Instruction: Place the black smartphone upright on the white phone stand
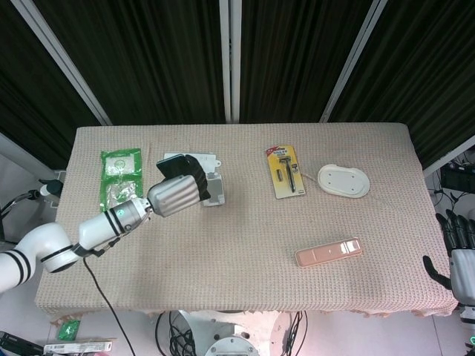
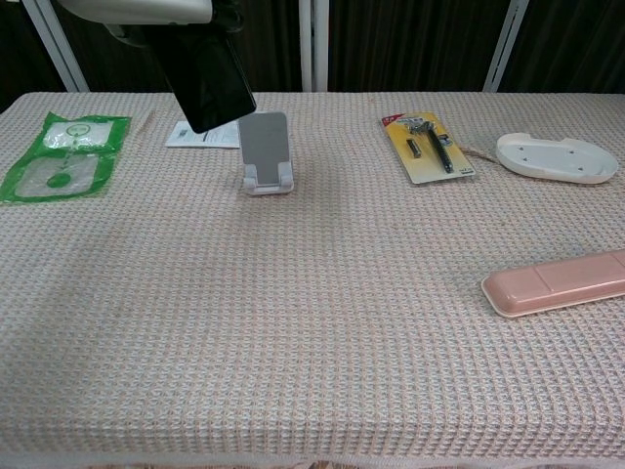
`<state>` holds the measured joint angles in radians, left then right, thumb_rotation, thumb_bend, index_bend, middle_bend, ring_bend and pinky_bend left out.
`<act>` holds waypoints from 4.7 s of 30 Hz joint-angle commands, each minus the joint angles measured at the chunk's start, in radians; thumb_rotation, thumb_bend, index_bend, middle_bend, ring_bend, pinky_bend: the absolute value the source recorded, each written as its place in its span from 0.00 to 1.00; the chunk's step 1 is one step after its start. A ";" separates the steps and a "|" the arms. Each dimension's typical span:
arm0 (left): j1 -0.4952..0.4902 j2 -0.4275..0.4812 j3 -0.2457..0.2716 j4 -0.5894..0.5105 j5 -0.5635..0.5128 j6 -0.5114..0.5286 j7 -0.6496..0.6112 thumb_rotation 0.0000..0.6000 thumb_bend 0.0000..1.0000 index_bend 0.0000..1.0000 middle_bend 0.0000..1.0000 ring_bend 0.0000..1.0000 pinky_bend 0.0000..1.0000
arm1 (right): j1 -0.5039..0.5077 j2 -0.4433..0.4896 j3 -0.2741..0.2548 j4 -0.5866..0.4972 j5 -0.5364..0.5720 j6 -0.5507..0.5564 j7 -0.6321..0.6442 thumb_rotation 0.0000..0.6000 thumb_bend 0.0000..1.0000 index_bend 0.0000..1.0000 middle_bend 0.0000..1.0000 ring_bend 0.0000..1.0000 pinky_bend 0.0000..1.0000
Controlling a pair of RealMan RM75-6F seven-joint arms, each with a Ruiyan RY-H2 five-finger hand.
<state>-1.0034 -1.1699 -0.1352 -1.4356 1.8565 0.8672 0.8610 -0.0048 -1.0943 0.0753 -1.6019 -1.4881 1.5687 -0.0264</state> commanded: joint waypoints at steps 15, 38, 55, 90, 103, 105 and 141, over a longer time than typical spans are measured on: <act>-0.116 -0.173 0.009 0.140 0.027 -0.158 0.203 1.00 0.44 0.61 0.61 0.52 0.56 | -0.024 -0.004 0.002 0.041 0.029 0.007 0.059 1.00 0.24 0.00 0.00 0.00 0.00; -0.171 -0.305 0.044 0.288 -0.019 -0.204 0.181 1.00 0.45 0.61 0.60 0.52 0.56 | -0.036 -0.001 0.014 0.077 0.051 0.001 0.117 1.00 0.24 0.00 0.00 0.00 0.00; -0.188 -0.343 0.068 0.336 -0.035 -0.180 0.142 1.00 0.45 0.61 0.60 0.52 0.56 | -0.034 -0.002 0.018 0.088 0.063 -0.017 0.126 1.00 0.24 0.00 0.00 0.00 0.00; -0.188 -0.373 0.103 0.369 -0.094 -0.190 0.137 1.00 0.35 0.29 0.33 0.31 0.41 | -0.039 -0.003 0.024 0.107 0.076 -0.029 0.152 1.00 0.25 0.00 0.00 0.00 0.00; -0.171 -0.369 0.073 0.335 -0.178 -0.216 0.190 1.00 0.25 0.06 0.09 0.11 0.27 | -0.037 -0.005 0.027 0.114 0.082 -0.037 0.156 1.00 0.27 0.00 0.00 0.00 0.00; -0.170 -0.364 0.075 0.324 -0.186 -0.219 0.190 1.00 0.22 0.04 0.07 0.10 0.26 | -0.036 -0.006 0.027 0.115 0.081 -0.038 0.156 1.00 0.27 0.00 0.00 0.00 0.00; 0.695 -0.022 0.174 -0.282 -0.393 0.831 -0.249 0.99 0.03 0.02 0.05 0.05 0.20 | -0.024 0.003 0.006 0.085 -0.004 -0.009 0.121 1.00 0.24 0.00 0.00 0.00 0.00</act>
<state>-0.4656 -1.2050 -0.0045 -1.7050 1.5105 1.5623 0.8068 -0.0317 -1.0876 0.0870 -1.5194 -1.4829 1.5601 0.1002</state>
